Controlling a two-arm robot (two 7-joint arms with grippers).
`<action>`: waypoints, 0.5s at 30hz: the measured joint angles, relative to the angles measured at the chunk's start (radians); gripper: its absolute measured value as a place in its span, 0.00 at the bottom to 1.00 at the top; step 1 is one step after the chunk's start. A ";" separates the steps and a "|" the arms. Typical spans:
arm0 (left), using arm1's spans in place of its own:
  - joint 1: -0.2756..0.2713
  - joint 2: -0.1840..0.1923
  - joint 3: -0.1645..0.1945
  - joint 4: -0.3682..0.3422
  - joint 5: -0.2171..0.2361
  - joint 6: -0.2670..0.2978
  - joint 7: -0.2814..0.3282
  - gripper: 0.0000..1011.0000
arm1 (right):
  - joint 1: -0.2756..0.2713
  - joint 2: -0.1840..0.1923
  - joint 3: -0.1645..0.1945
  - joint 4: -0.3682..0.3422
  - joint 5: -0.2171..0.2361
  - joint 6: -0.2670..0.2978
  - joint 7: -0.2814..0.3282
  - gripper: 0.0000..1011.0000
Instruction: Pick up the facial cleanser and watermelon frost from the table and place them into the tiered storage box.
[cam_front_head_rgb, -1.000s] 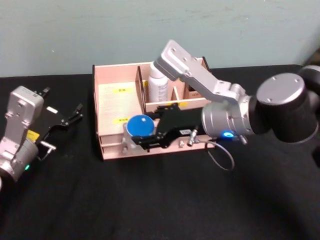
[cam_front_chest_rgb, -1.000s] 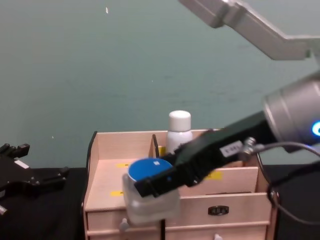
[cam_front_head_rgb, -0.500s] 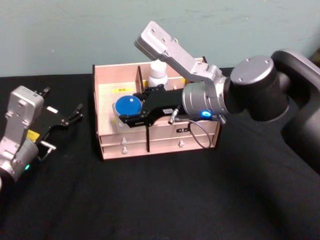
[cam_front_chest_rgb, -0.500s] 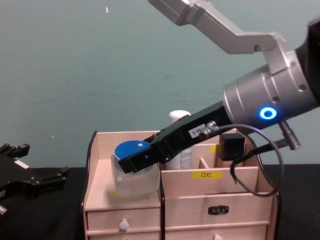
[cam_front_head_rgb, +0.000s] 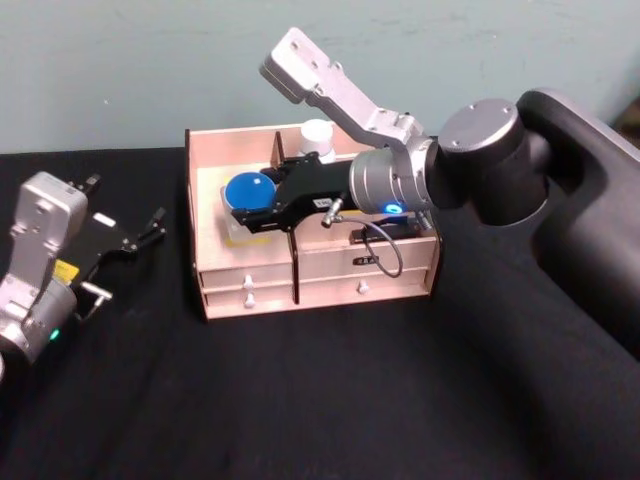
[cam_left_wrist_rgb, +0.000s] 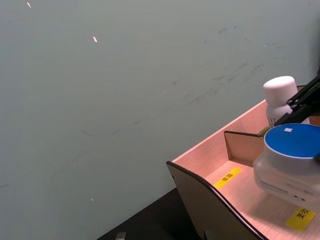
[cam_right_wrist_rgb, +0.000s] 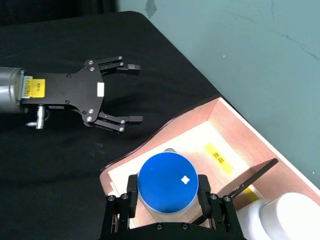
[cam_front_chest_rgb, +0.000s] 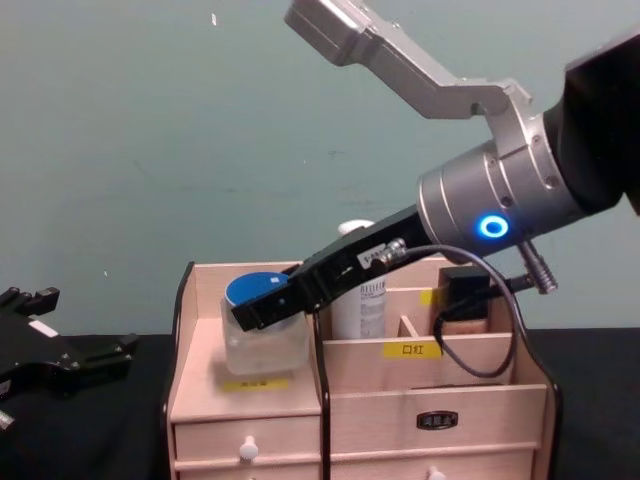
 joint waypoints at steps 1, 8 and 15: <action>0.000 0.000 0.000 0.000 0.000 0.000 0.000 1.00 | 0.002 -0.003 0.001 0.006 -0.002 -0.003 0.001 0.71; 0.000 0.000 0.000 0.000 0.000 0.000 0.000 1.00 | 0.012 -0.025 0.009 0.051 -0.014 -0.018 0.006 0.71; 0.000 0.000 0.000 0.000 0.000 0.000 0.000 1.00 | 0.014 -0.042 0.012 0.080 -0.022 -0.025 0.013 0.71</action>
